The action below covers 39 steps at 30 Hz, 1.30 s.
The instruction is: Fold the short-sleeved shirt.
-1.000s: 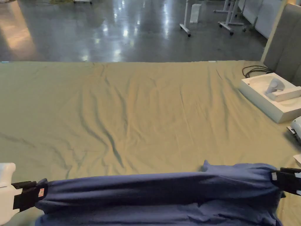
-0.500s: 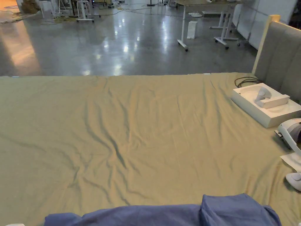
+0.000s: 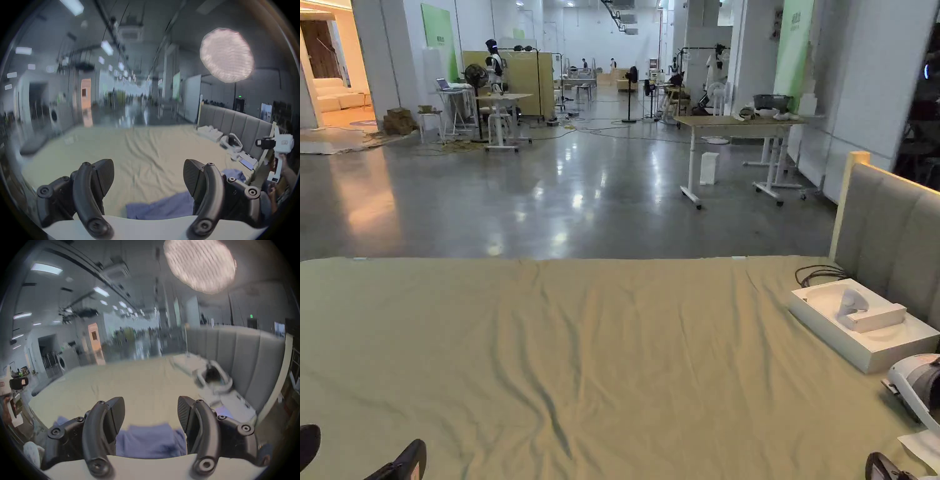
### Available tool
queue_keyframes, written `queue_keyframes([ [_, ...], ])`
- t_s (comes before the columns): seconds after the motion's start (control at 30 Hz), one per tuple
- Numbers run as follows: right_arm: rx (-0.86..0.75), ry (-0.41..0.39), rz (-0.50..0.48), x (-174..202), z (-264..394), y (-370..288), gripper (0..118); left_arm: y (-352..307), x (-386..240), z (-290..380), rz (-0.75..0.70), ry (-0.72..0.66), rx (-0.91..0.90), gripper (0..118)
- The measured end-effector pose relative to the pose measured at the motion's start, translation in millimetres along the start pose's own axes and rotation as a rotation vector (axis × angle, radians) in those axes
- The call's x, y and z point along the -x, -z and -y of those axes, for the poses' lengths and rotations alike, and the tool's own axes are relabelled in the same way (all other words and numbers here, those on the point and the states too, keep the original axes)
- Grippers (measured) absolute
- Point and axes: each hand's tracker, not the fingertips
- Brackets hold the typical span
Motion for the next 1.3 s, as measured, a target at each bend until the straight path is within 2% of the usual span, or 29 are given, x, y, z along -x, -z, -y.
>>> queue_keyframes([
  [0.13, -0.067, -0.080, -0.027, 28.5, -17.4, -7.9, 72, -11.7, -41.9, -22.2, -0.023, 0.042, -0.107, 92],
  [0.2, -0.070, -0.147, -0.042, 40.2, -19.6, -8.9, 72, -12.2, -54.7, -28.1, -0.034, 0.032, -0.100, 92],
  [0.27, -0.064, -0.181, -0.061, 44.0, -17.5, -7.7, 71, -10.2, -57.4, -30.8, 0.005, 0.012, -0.097, 92],
  [0.3, -0.065, -0.180, -0.061, 46.2, -17.1, -7.3, 67, -7.7, -58.3, -30.4, 0.034, -0.002, -0.082, 92],
  [0.33, -0.062, -0.184, -0.060, 48.1, -16.7, -6.5, 54, -9.6, -59.1, -32.7, 0.047, -0.010, -0.077, 87],
  [0.37, -0.056, -0.195, -0.055, 48.1, -10.3, -5.1, 35, -8.6, -58.8, -32.0, 0.056, -0.015, -0.072, 77],
  [0.4, -0.048, -0.207, -0.046, 49.5, -8.8, -4.0, 8, -5.8, -60.4, -31.6, 0.057, -0.021, -0.057, 44],
  [0.43, -0.043, -0.206, -0.047, 49.0, -8.0, -3.9, 0, -3.4, -62.6, -29.8, 0.037, -0.021, -0.047, 16],
  [0.47, -0.022, -0.205, -0.066, 47.6, -7.7, -3.2, 0, -6.7, -59.5, -27.8, 0.029, -0.022, -0.047, 4],
  [0.5, -0.019, -0.201, -0.070, 51.8, -5.5, -5.0, 0, -7.2, -57.0, -25.5, 0.059, -0.026, -0.042, 1],
  [0.97, -0.006, -0.185, -0.056, 45.8, -2.3, -2.1, 0, -3.3, -48.5, -19.4, 0.076, -0.055, 0.022, 1],
  [1.1, 0.018, -0.165, -0.063, 42.9, 2.9, 0.2, 0, 8.9, -12.1, -2.4, 0.152, -0.198, 0.081, 1],
  [1.17, 0.041, -0.151, -0.064, 42.7, 7.9, 3.0, 0, 17.4, 21.4, 13.0, 0.049, -0.266, 0.134, 1],
  [1.23, 0.080, -0.125, -0.074, 40.8, 14.6, 9.4, 0, 26.5, 61.7, 36.0, 0.091, -0.426, 0.179, 2],
  [1.27, 0.109, -0.113, -0.082, 40.1, 17.4, 13.4, 0, 31.1, 77.9, 48.1, 0.167, -0.522, 0.197, 3],
  [1.3, 0.147, -0.105, -0.102, 40.0, 21.1, 18.6, 0, 37.2, 97.6, 65.8, 0.245, -0.636, 0.225, 14],
])
